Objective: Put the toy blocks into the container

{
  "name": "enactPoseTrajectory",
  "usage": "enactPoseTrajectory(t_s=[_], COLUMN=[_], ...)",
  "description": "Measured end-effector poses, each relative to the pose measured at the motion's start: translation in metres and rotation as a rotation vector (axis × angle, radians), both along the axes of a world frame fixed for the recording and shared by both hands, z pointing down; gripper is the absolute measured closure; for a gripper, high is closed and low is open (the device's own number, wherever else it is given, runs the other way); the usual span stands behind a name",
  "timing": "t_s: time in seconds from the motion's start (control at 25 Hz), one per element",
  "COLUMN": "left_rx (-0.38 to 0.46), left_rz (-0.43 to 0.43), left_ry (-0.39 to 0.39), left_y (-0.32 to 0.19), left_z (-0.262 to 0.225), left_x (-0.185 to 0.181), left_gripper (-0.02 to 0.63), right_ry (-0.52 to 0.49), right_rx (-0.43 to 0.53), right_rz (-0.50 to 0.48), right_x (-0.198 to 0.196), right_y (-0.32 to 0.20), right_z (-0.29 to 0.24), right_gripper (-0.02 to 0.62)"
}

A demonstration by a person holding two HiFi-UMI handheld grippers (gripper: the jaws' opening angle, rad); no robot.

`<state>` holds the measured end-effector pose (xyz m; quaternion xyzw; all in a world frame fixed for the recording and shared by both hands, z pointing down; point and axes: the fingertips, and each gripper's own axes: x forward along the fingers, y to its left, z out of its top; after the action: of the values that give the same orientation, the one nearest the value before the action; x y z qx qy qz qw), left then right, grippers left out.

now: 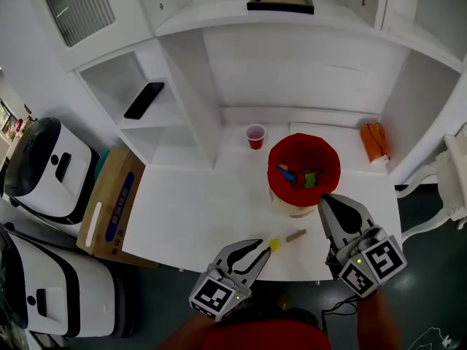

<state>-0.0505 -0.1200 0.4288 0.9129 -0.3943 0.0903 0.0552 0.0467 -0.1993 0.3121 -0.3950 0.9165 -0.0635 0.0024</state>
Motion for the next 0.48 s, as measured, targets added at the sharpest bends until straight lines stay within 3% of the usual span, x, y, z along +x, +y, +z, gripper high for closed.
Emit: enactPoseTrajectory(t_s=[0.16,0.48], left_rx=[-0.084,-0.245], left_rz=[0.079,0.177], left_ry=[-0.102,-0.392], left_y=[-0.003,-0.013], left_z=[0.032,0.107], left_x=[0.016,0.034], left_gripper=[0.388,0.354], right_ry=[-0.001,-0.011], right_rx=[-0.007,-0.047], right_rz=[0.001,0.044], right_x=[0.007,0.027], right_y=[0.034,0.072], right_z=[0.007,0.022], right_gripper=[0.597,0.597])
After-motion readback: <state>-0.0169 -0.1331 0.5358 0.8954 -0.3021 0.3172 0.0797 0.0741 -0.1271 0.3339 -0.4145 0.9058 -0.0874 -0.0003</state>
